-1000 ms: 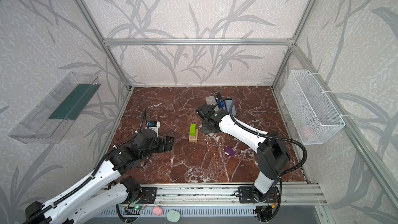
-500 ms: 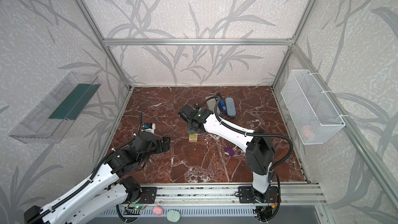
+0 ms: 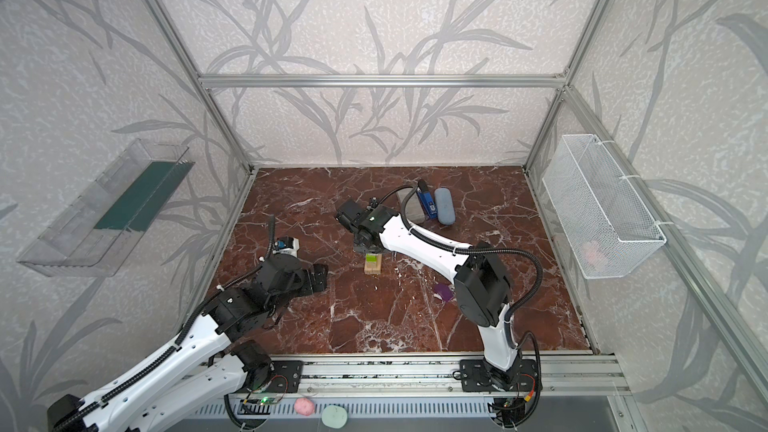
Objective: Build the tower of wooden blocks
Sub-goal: 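Lift the pine block with the right gripper and carry it over the stack, then lower the pine block onto the green block with the right gripper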
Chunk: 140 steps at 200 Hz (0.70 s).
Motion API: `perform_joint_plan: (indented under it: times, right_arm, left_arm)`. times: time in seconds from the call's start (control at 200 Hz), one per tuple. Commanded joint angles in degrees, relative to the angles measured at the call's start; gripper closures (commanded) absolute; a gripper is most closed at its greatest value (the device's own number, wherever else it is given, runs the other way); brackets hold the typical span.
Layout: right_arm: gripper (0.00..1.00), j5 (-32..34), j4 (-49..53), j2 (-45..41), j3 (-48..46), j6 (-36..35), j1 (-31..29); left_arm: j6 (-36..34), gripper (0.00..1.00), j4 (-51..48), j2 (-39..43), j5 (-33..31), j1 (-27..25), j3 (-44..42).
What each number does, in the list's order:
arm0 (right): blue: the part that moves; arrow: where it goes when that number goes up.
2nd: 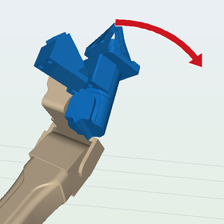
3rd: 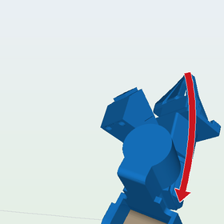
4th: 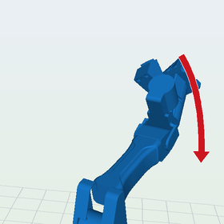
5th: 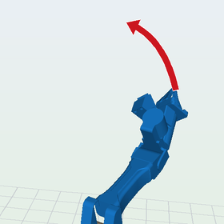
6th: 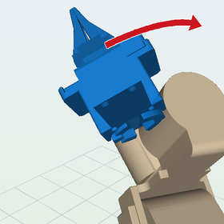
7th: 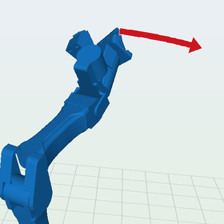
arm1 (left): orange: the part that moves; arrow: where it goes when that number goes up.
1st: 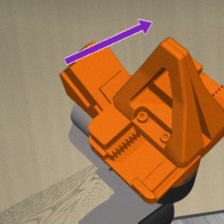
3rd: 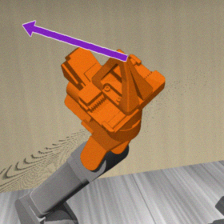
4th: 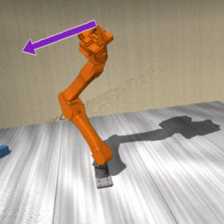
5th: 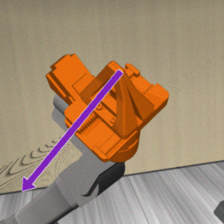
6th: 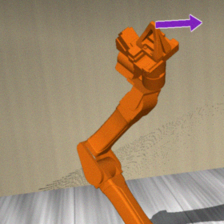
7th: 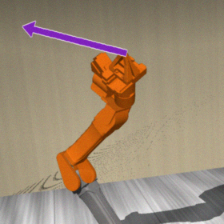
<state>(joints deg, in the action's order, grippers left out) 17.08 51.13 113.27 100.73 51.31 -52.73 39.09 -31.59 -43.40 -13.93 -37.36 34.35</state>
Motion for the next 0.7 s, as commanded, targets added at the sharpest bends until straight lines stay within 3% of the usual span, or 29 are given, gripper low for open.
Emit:
perform_joint_plan:
  times: [0.0,0.695]
  right_arm:
    - [0.68,2.5,1.7,1.2,2.3,1.9,-0.4]
    - [0.69,3.3,2.9,4.3,5.0,1.8,-0.6]
  left_arm:
    - [0.8,0.00,-1.0,0.0,-1.4,0.3,0.1]
    - [0.7,0.00,-0.4,-0.3,-1.0,0.4,-0.1]
